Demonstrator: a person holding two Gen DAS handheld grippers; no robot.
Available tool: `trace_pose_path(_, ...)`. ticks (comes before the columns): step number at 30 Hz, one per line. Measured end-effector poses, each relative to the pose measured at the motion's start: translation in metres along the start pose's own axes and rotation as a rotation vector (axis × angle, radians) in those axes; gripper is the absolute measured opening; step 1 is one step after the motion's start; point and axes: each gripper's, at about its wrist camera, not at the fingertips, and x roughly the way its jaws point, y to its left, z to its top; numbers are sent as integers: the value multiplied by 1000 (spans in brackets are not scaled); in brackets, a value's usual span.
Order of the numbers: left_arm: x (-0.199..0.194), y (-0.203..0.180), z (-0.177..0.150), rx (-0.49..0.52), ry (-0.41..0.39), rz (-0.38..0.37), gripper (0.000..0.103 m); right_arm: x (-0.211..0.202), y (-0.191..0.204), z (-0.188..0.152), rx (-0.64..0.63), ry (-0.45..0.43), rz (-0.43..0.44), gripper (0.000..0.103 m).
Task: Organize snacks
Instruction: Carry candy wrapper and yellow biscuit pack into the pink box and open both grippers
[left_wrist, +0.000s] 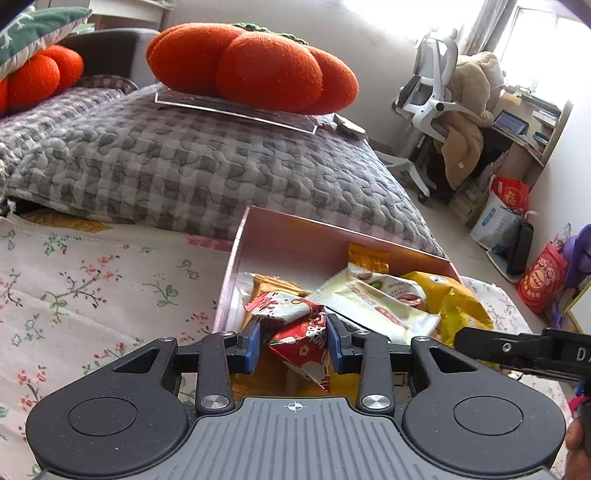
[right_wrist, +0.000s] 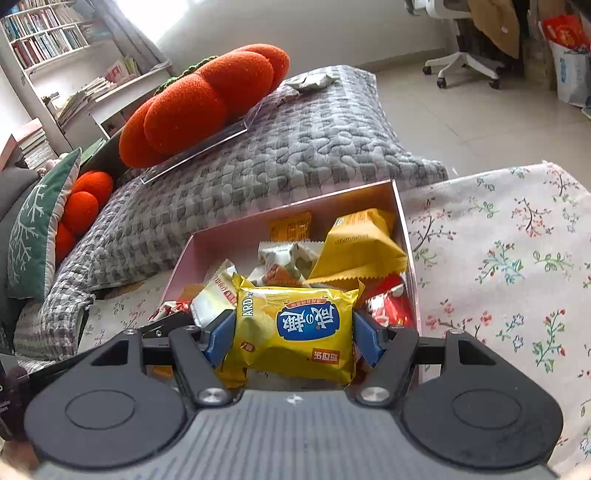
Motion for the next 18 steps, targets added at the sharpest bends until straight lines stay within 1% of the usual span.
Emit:
trace_pose_path(3,-1,1,-1,11,-1,4,35,-1,1,0,-18,-15,-12,64)
trace_pose_path(6,-4,-2,-1,45,-7,-7,35,-3,2,1,-31,-41,-28,64)
trace_pose_path(8,-6,-5,0,66,-12,-6,39,-5,2,2,-27,-60,-30,65)
trace_pose_path(10,-9,-7,1,78,-23,1,49,-6,0,2,-24,-72,-33,67)
trace_pose_path(11,-11,-7,3,79,-29,1,52,-6,0,3,-23,-78,-39,70)
trace_pose_path(13,-16,-6,5,75,-38,-3,59,-8,0,4,-26,-89,-60,72)
trace_pose_path(18,-24,-5,10,71,-45,6,61,-15,-5,8,5,-95,-59,73)
